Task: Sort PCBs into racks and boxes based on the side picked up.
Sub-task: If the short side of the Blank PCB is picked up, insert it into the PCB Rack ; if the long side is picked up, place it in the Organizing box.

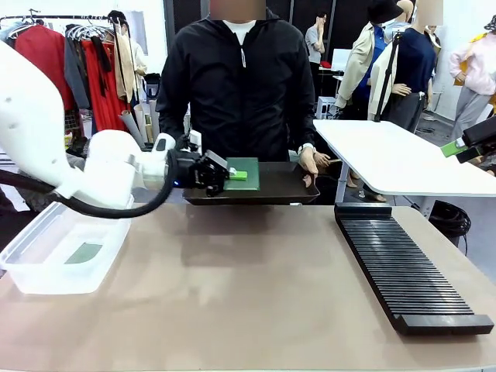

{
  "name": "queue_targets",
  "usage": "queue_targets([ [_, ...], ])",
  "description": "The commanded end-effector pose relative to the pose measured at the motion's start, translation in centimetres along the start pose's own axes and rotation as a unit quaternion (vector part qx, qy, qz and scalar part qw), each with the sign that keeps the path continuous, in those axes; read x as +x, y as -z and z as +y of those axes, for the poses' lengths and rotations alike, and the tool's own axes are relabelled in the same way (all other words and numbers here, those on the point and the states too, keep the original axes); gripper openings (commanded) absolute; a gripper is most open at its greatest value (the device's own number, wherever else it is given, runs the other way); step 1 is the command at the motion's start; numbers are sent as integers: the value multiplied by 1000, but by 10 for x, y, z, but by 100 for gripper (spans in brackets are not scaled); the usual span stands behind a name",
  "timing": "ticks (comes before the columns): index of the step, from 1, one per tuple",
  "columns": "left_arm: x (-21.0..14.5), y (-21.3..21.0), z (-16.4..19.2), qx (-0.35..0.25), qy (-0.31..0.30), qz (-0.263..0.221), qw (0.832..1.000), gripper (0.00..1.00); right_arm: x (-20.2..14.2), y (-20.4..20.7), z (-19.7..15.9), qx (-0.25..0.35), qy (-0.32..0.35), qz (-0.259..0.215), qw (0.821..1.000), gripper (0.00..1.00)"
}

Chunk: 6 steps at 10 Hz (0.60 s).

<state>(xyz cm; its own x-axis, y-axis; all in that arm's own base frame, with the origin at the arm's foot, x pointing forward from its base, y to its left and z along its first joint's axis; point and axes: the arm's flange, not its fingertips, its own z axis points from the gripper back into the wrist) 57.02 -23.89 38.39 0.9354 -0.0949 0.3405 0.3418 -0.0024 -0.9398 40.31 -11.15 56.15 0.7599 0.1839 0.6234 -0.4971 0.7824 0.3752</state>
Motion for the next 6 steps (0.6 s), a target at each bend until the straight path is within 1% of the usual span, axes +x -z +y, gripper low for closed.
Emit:
queue_targets([
  [1,11,-39,-32,38,9,-6,999,0,1,-1,1,1,-1,-2,1000,100],
  [2,14,-58,-43,61,8,-4,998,0,1,-1,1,1,-1,-2,1000,100],
  [3,17,-80,-50,99,-6,8,995,0,1,-1,1,1,-1,-2,1000,100],
  [4,20,-106,-60,151,-18,40,987,0,1,-1,1,1,-1,-2,1000,100],
  [6,29,-150,-89,207,-14,57,977,0,1,-1,1,1,-1,-2,1000,100],
])
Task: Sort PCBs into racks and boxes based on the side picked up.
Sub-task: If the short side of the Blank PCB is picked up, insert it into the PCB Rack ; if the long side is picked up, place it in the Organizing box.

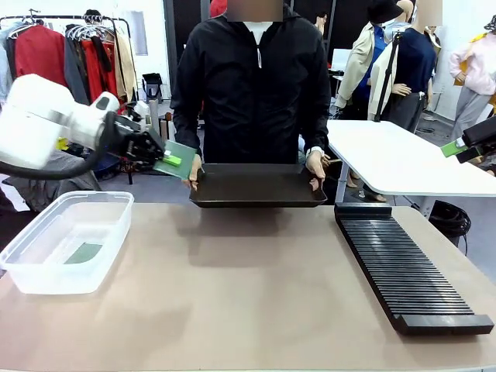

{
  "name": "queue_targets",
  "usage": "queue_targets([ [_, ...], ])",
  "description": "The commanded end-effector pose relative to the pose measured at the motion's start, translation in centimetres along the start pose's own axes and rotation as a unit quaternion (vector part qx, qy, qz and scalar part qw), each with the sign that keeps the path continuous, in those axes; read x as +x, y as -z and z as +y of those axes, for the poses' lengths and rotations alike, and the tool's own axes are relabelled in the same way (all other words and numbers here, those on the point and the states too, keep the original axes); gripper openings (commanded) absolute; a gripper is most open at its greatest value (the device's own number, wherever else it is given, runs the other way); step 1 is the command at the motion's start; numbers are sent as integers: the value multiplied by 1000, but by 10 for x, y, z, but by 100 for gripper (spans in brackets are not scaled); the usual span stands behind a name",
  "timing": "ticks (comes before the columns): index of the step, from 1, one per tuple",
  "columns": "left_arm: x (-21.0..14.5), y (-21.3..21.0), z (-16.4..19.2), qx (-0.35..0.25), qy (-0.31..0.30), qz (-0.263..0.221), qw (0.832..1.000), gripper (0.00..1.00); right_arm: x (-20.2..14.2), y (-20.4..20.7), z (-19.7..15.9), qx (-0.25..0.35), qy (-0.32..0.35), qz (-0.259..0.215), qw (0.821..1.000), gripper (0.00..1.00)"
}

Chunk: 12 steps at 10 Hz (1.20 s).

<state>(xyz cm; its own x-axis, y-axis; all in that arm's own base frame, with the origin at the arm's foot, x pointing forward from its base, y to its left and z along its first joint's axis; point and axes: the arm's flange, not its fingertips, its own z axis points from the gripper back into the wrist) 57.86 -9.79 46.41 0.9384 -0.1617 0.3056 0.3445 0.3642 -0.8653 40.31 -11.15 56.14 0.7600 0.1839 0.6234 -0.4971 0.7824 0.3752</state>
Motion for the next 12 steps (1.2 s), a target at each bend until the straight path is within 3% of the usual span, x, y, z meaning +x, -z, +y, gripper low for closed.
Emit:
queue_targets([
  [1,4,-35,-20,71,-4,48,996,0,1,-1,1,1,-1,-2,1000,100],
  [2,-1,-59,-29,130,-24,89,987,0,1,-1,1,1,-1,-2,1000,100],
  [5,-7,-97,-46,239,-72,116,961,0,1,-1,1,1,-1,-2,1000,100],
  [7,-19,-105,-51,357,-136,151,912,0,1,-1,1,1,-1,-2,1000,100],
  [10,-36,-99,-43,464,-123,129,868,0,1,-1,1,1,-1,-2,1000,100],
  [11,-40,-95,-36,445,-105,126,880,0,1,-1,1,1,-1,-2,1000,100],
  [12,-43,-93,-28,449,-98,123,880,0,1,-1,1,1,-1,-2,1000,100],
])
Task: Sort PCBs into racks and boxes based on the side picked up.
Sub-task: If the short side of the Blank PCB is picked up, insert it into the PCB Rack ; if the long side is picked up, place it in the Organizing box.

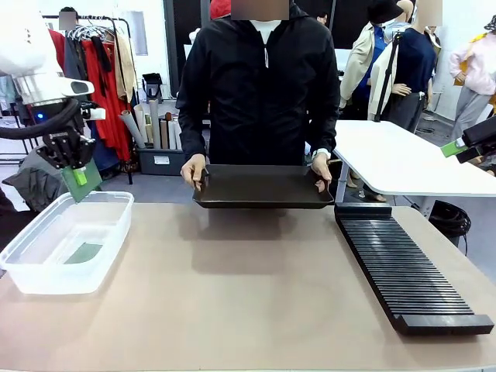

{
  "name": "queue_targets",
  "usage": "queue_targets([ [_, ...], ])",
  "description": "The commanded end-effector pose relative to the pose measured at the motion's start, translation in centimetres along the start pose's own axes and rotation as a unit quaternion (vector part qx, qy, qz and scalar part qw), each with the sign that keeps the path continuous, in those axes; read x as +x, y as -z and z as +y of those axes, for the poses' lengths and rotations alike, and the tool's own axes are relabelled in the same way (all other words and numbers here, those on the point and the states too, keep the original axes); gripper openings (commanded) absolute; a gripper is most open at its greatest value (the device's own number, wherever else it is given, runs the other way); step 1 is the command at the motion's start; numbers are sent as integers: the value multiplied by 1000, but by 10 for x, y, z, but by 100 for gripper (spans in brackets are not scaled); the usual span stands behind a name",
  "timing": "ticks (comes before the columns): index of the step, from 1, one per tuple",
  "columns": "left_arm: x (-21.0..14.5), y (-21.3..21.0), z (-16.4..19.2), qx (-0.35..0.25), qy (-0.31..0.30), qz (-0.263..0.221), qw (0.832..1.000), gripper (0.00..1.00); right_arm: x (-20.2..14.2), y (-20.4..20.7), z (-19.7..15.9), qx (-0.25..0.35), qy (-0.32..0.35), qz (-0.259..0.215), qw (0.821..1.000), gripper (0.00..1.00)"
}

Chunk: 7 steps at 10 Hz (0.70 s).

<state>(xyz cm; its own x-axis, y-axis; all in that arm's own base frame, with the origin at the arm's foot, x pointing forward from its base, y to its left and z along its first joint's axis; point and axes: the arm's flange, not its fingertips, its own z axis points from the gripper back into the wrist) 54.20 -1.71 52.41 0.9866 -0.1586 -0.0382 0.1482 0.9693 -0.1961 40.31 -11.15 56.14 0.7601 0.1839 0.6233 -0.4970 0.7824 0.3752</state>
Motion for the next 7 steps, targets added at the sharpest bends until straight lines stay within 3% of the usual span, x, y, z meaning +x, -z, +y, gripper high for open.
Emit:
queue_targets([
  [1,-12,21,4,-9,20,-32,999,0,1,-1,1,1,-1,-2,1000,100],
  [2,-13,33,8,-12,26,-50,998,0,1,-1,1,1,-1,-2,1000,100],
  [7,-24,82,27,-55,16,-47,997,0,1,-1,1,1,-1,-2,1000,100],
])
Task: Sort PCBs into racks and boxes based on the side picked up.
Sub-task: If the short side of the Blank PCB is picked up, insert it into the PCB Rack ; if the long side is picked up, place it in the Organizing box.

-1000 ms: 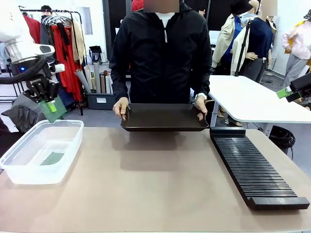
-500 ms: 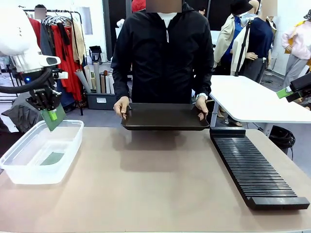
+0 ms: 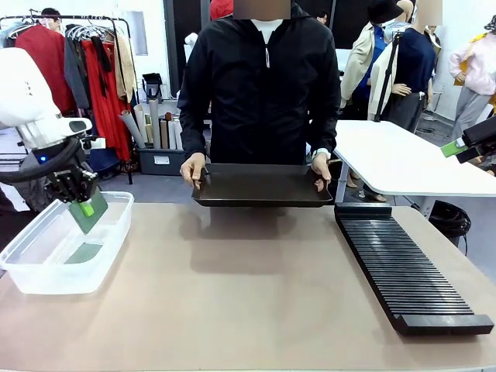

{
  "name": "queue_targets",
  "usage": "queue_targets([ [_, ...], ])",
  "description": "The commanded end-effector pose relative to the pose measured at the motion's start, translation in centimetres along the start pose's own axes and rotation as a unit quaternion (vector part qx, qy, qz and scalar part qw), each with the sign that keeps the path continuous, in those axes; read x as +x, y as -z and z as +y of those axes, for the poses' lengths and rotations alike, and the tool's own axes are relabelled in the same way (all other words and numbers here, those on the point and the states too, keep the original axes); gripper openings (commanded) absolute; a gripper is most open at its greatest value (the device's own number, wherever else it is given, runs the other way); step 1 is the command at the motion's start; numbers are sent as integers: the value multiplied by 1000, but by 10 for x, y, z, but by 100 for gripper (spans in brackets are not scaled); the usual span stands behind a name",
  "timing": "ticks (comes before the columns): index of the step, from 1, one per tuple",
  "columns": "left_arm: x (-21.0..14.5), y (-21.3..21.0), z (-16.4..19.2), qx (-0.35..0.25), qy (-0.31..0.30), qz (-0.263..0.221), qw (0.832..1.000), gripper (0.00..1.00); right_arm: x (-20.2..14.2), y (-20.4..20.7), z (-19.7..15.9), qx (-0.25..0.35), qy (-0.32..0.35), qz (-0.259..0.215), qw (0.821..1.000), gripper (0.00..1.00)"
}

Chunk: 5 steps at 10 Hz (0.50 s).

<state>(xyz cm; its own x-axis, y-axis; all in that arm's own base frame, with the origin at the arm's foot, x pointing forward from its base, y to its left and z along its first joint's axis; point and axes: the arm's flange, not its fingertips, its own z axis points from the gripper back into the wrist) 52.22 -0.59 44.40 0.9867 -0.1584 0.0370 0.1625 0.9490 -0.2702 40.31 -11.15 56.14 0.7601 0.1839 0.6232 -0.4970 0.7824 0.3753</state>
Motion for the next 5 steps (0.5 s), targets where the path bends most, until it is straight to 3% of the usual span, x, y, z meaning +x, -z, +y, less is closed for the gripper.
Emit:
queue_targets([
  [1,-6,10,7,-22,6,-8,1000,0,1,-1,1,1,-1,-2,1000,100],
  [5,-3,35,21,-16,-3,3,1000,0,1,-1,1,1,-1,-2,1000,100],
])
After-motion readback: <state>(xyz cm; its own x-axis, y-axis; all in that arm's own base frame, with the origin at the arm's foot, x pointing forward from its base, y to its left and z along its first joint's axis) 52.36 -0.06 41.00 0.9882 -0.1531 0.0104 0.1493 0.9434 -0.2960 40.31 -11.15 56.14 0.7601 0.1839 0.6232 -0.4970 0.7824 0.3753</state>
